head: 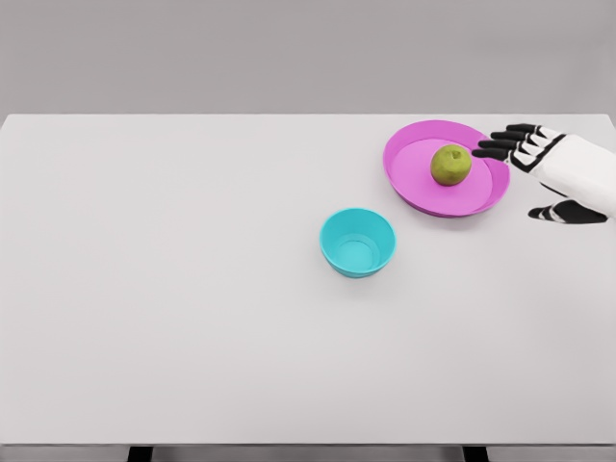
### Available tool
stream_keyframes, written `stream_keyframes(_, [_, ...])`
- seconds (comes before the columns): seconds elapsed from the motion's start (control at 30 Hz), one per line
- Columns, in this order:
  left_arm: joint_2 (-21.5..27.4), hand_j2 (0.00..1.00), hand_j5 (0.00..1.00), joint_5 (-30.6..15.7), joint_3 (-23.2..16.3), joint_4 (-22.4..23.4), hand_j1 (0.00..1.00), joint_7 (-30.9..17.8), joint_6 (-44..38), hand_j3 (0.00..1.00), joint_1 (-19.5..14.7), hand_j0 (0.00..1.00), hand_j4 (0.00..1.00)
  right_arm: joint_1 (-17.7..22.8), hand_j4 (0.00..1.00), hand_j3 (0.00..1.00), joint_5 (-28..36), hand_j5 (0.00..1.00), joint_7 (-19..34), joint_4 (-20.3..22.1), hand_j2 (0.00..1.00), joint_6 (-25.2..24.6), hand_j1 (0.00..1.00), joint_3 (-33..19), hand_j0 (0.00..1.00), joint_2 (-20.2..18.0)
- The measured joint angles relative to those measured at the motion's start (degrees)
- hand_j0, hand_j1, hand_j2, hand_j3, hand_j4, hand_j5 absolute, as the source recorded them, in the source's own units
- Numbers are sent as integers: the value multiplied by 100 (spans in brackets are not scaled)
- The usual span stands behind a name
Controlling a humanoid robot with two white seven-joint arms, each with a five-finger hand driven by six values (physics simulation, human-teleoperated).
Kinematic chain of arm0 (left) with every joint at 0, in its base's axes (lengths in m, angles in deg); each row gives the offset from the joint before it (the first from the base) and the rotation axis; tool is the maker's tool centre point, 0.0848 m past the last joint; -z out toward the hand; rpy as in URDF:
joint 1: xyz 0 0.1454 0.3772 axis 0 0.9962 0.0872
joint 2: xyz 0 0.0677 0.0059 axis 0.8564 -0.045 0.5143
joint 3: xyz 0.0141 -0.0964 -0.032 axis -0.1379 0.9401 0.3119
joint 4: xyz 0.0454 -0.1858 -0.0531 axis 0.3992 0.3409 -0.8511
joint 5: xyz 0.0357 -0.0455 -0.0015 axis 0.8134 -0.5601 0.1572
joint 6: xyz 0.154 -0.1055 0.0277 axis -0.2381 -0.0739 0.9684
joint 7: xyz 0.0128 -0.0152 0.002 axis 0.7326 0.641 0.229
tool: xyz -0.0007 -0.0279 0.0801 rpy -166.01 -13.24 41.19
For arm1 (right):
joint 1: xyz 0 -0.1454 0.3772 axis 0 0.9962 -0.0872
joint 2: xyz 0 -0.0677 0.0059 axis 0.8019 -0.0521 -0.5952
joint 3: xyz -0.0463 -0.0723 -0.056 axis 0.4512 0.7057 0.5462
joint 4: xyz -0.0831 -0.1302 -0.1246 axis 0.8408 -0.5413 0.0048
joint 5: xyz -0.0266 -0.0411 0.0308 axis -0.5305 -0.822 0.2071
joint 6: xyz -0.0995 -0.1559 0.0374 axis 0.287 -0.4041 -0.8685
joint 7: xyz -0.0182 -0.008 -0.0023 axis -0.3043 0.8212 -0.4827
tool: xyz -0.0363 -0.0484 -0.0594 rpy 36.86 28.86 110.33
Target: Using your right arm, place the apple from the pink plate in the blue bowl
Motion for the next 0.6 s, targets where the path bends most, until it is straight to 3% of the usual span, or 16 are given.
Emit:
stream_keyframes(0.13, [0, 100, 100, 0, 0, 0, 100, -2, 0, 100, 0, 100, 100, 87, 100, 100, -10, 100, 5, -120, 100, 8, 100, -139, 100, -6])
stream_keyframes(0.27, [0, 100, 100, 0, 0, 0, 100, -2, 0, 100, 0, 100, 100, 88, 100, 100, -22, 100, 34, -804, 100, 9, 100, -463, 100, 3])
stream_keyframes(0.33, [0, 100, 100, 0, 0, 0, 100, -2, 0, 100, 0, 100, 100, -26, 100, 100, -23, 100, 467, -1151, 100, 8, 100, -547, 100, 30])
stream_keyframes(0.47, [0, 100, 100, 0, 1, -2, 100, -2, -1, 100, 0, 100, 100, -1055, 100, 100, -82, 100, 1917, -1553, 100, 30, 100, -479, 100, 281])
stream_keyframes(0.53, [0, 100, 100, 0, 1, -1, 100, -2, 0, 100, 0, 100, 100, -2012, 100, 100, -72, 100, 2228, -1877, 100, 25, 100, -137, 100, 449])
stream_keyframes(0.6, [0, 100, 100, 0, 0, 1, 100, -1, 0, 100, 0, 100, 100, -2584, 100, 100, -63, 100, 2382, -2345, 100, 2, 100, 396, 100, 671])
